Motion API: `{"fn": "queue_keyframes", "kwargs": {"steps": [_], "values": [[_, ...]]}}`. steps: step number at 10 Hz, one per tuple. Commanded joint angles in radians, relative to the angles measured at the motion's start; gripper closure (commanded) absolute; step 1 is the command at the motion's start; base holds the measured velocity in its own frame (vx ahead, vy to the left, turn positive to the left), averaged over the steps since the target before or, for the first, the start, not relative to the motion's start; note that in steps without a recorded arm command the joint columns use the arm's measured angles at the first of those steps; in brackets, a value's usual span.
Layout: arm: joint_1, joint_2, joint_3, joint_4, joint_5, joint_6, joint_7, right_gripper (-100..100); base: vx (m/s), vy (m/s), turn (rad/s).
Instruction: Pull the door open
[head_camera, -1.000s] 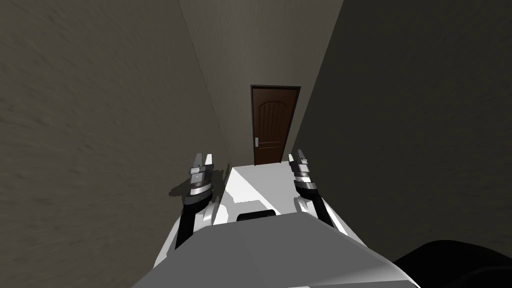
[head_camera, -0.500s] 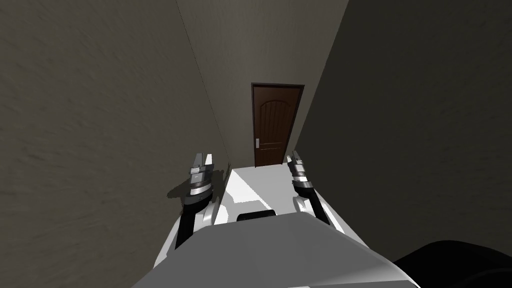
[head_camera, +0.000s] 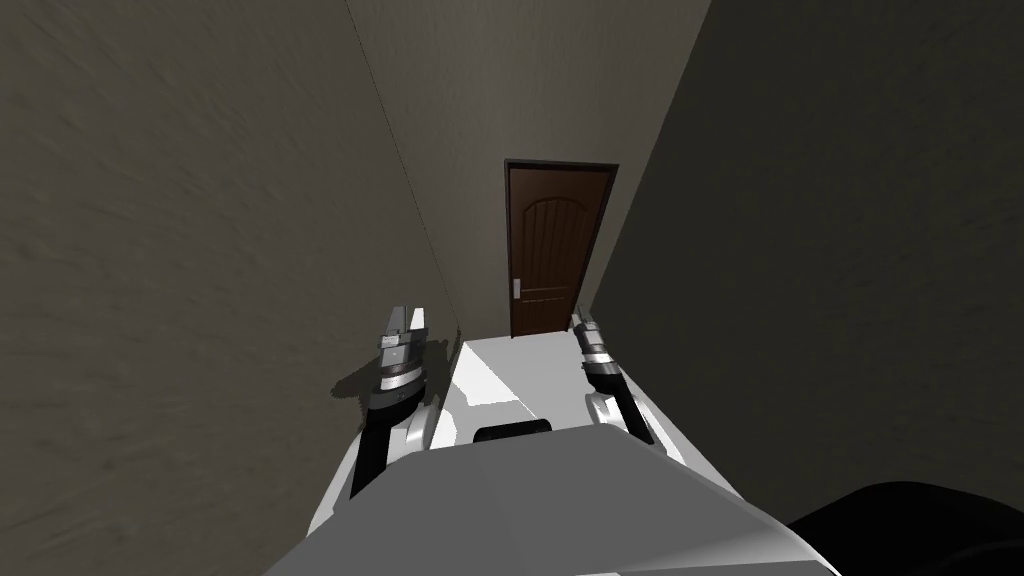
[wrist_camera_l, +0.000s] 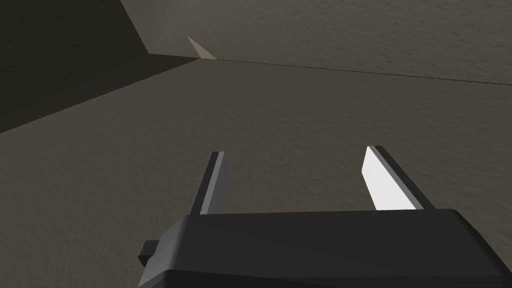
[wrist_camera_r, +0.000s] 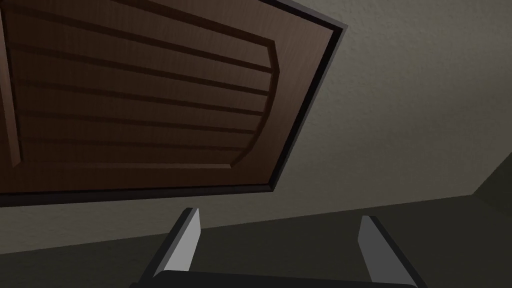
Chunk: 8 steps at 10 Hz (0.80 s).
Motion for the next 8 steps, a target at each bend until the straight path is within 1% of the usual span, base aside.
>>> {"fn": "queue_keyframes", "kwargs": {"steps": [1, 2, 3, 8], "values": [[-0.009, -0.007, 0.001, 0.024, 0.004, 0.0, 0.035, -100, 0.117, 0.032, -0.001], [-0.013, -0.011, 0.001, 0.035, 0.006, 0.0, 0.051, -100, 0.098, 0.027, -0.001], [-0.022, -0.019, 0.001, 0.057, 0.01, 0.002, 0.082, -100, 0.13, 0.042, 0.0], [-0.045, -0.039, 0.0, 0.117, 0.019, 0.006, 0.167, -100, 0.111, 0.036, -0.001]]}}
